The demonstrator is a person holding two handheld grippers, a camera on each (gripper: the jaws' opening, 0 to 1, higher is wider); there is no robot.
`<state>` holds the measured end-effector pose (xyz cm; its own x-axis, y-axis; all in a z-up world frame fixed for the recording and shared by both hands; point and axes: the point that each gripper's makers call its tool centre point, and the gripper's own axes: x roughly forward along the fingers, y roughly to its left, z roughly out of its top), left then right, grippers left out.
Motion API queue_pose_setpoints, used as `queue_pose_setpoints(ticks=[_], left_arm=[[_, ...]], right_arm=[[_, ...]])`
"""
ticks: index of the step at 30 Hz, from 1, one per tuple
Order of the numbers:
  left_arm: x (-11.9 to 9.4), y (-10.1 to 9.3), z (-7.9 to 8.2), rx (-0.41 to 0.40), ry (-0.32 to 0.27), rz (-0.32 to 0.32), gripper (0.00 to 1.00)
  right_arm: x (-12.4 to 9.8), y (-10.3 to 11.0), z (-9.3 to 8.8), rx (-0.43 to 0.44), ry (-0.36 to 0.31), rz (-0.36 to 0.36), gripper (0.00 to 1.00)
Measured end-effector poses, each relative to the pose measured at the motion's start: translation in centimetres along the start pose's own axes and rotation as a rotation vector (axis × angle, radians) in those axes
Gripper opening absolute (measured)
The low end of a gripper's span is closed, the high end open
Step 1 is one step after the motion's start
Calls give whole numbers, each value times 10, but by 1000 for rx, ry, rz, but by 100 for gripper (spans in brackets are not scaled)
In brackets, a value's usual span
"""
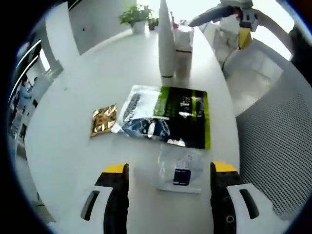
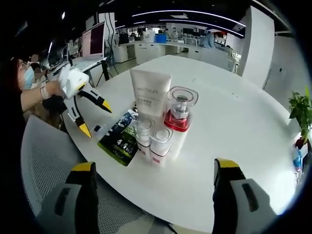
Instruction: Arrange the skincare products in the storage area until every visible bottle or jar stands upright without overlapping.
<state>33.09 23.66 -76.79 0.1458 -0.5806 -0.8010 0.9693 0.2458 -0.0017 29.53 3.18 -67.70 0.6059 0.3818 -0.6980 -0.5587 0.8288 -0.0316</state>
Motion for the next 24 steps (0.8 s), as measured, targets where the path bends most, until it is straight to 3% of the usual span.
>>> queue_pose_setpoints(ticks=[4,9,13,24], left_arm=[[-7,2,7,-45,-40,15,65],[-12,6,12,-43,-43,51,68],[-18,11,15,-66,-38,101,78],[-44,17,31,-97,-97,185,83]], right_arm=[[0,2,4,1,-14,8,100],[0,4,6,-9,-16,13,100],[-1,4,8,-11,-22,13,100],[-5,3,14,-30,-33,9,100]])
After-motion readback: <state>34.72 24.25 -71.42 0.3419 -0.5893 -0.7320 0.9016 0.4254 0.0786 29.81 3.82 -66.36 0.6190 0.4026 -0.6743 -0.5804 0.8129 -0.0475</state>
